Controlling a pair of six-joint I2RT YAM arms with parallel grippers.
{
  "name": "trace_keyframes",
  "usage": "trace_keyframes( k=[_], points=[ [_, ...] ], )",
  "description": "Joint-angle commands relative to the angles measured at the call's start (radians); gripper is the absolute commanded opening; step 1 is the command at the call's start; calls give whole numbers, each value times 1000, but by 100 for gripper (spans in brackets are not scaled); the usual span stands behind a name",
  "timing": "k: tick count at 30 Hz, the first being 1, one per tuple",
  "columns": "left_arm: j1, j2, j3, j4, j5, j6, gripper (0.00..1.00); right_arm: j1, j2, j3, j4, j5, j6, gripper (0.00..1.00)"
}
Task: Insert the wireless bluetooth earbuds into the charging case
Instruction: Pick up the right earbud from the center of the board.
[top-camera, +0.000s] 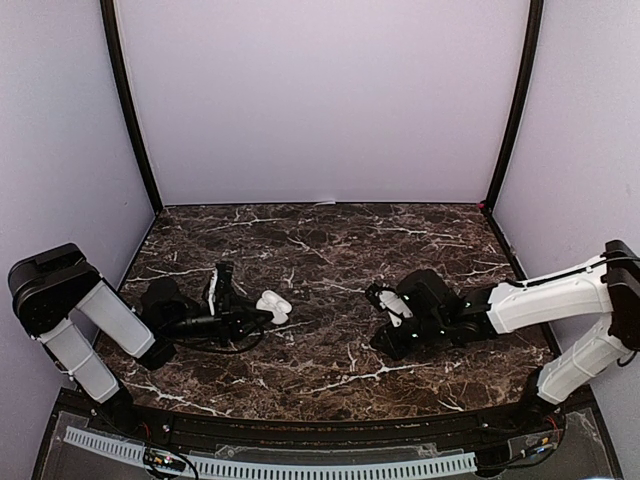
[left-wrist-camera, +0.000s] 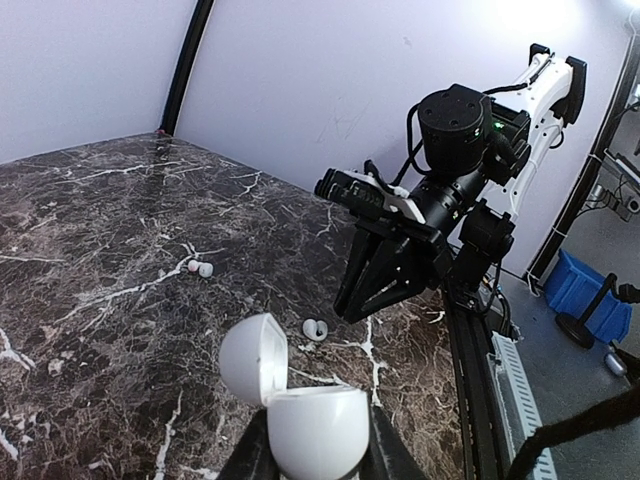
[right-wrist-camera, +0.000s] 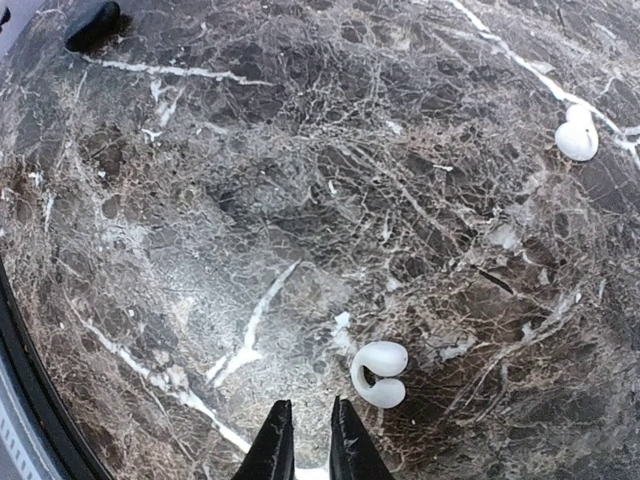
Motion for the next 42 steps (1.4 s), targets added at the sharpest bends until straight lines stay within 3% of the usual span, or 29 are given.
trace_keyframes(
  k=[1,28,42],
  points=[
    [-4,-30,15,5,22,16,16,9,58,50,-25,21,-5,14],
    [-7,-47,21,-32,23,29,16,-5,138,90,-72,154,12,24],
    [-7,-49,22,-37,25,32,16,-22,108,86,-98,187,17,12]
  ],
)
